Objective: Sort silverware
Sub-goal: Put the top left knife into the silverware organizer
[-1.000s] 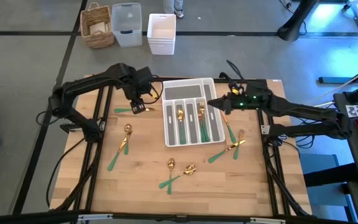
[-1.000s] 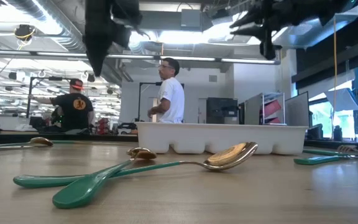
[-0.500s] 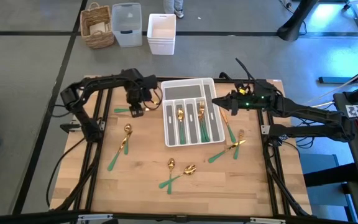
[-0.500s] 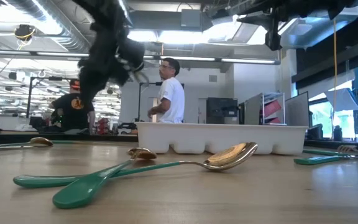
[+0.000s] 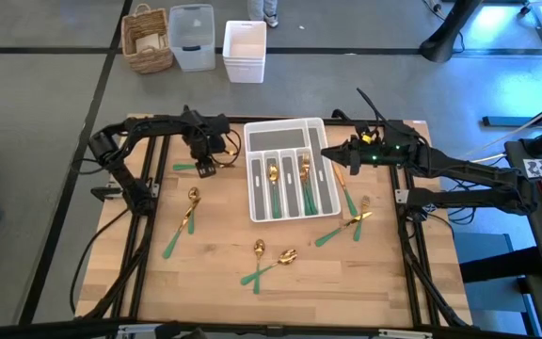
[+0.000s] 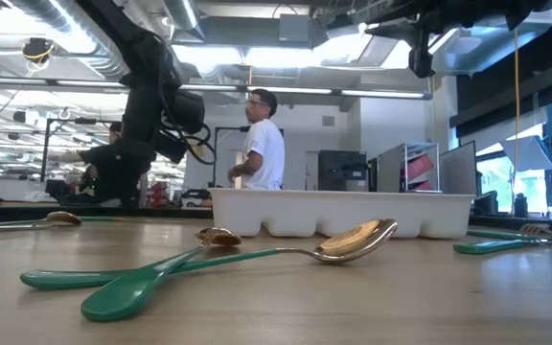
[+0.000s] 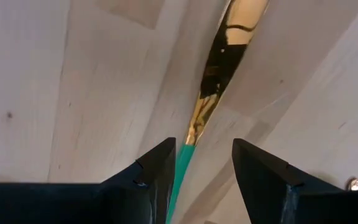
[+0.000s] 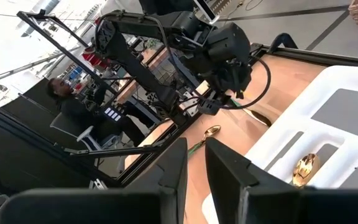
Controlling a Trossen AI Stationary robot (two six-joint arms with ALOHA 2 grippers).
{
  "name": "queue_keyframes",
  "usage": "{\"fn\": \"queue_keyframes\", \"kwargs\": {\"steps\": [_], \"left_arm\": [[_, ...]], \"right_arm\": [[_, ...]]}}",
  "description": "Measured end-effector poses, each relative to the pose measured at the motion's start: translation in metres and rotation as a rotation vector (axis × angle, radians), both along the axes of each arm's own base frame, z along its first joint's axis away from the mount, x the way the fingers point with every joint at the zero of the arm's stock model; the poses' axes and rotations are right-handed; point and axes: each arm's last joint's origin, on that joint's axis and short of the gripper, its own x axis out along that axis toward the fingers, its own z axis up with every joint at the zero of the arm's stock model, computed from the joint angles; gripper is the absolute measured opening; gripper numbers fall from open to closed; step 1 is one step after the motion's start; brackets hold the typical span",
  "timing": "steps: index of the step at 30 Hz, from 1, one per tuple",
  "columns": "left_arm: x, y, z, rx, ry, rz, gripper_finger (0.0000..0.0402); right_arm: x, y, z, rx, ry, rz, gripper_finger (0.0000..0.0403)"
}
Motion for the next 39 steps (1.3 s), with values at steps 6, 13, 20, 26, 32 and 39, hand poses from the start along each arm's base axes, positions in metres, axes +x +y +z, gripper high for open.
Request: {"fn": "queue_keyframes", "kwargs": {"steps": [6,13,20,26,32,39], "left_arm": [[-0.007,-0.006,-0.013,-0.022,0.021,-0.072,0.0153],[-0.013,-0.008,-0.029,0.049,0.056,-0.074,0.0153],[-0.013,-0.008,-0.030,0.060,0.045,-0.075,0.0150],[-0.013,-0.008,-0.030,0.047,0.046,-0.083,0.0094],[-0.012,-0.009,-0.030,0.029,0.024,-0.067,0.0016],[-0.013,-0.009,-0.029,0.025,0.027,-0.036,0.0023]], "right_arm": [[0.000,0.000,0.000,0.000,0.000,-0.002,0.0060],[0.000,0.000,0.000,-0.001,0.000,-0.002,0.0060],[0.000,0.000,0.000,-0.001,0.000,-0.002,0.0060],[0.000,0.000,0.000,-0.001,0.000,-0.002,0.0060],[0.000,0.000,0.000,-0.001,0.000,-0.002,0.0060],[0.000,0.000,0.000,-0.001,0.001,-0.002,0.0060]]}}
